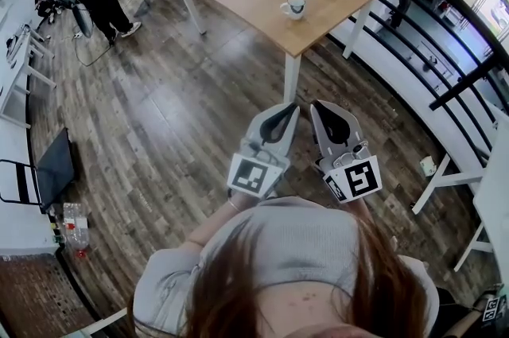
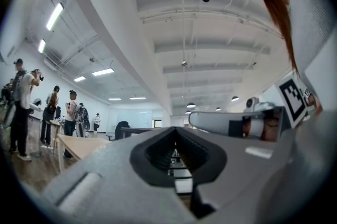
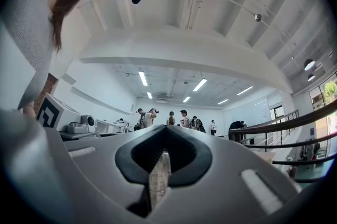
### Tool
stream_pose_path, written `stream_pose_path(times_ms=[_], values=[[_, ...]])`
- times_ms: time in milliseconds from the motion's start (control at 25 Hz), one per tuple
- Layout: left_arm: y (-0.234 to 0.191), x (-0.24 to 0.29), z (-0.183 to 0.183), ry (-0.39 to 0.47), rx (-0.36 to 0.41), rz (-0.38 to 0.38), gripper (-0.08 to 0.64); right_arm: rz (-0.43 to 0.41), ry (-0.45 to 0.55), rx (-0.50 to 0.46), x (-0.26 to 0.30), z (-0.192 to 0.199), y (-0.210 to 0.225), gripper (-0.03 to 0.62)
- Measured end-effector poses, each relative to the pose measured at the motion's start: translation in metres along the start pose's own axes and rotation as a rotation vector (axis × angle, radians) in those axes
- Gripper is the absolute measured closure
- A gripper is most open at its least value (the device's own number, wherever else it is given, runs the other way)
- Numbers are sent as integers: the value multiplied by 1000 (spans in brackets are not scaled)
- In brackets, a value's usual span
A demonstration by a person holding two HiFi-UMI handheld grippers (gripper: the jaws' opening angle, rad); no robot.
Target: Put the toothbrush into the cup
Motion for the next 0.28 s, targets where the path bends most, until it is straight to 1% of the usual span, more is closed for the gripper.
stream_pose_path(times_ms=[280], values=[[0,7,7,-7,6,-3,557,0,14,-11,-1,-1,8,589]])
Point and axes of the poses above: the fingertips, and each gripper's own axes: x forward along the fingers, y to its right, z out of its underside, the point moved 10 cm from there along -x, backward along the fingers, and after that the axes turned 3 degrees about -z, right-handed, at the moved point
